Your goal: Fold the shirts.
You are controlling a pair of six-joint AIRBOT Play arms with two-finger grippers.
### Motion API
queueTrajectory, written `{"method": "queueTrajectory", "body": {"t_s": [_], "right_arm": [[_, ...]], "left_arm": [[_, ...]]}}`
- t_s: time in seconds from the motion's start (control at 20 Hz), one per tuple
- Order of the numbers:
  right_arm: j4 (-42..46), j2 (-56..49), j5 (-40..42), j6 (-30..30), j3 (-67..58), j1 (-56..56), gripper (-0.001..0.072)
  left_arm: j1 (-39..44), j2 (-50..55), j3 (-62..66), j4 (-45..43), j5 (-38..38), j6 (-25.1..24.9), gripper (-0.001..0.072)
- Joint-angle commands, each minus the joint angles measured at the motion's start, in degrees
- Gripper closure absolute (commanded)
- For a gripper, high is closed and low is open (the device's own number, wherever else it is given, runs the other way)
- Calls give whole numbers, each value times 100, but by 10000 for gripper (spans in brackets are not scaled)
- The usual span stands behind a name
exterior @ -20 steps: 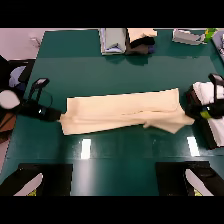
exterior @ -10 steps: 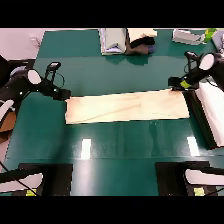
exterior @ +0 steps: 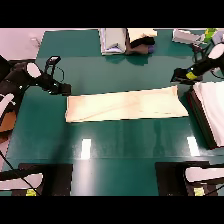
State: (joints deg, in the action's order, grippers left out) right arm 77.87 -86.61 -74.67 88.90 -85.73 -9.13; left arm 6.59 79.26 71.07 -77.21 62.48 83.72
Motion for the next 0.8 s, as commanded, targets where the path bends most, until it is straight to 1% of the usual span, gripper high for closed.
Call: {"method": "queueTrajectory", "body": {"t_s": [0.0,0.05,0.2,0.3,0.45,0.6,0.65,0.7,0.75], "right_arm": [[-155,170,-76,-313,577,-597,107],[-192,162,-24,-337,828,-765,83],[-184,-59,164,-358,1246,-964,80],[-190,-251,293,-358,1342,-960,80],[-490,-549,323,-459,1224,-826,80],[-476,-754,378,-457,1106,-697,83],[-474,-754,455,-455,1156,-664,96],[-466,-750,514,-455,1207,-625,145],[-470,-745,535,-457,1250,-629,169]], "left_arm": [[4,-42,116,326,398,-20,668],[2,-42,116,568,396,-20,674],[4,-39,116,1019,352,-20,681],[4,-39,116,1064,352,-17,681],[4,-39,116,1237,330,-17,681],[4,-39,116,1290,337,-20,682],[4,-39,116,1294,339,-20,682],[4,-39,116,1296,350,-20,682],[4,-39,116,1303,358,-20,682]]}}
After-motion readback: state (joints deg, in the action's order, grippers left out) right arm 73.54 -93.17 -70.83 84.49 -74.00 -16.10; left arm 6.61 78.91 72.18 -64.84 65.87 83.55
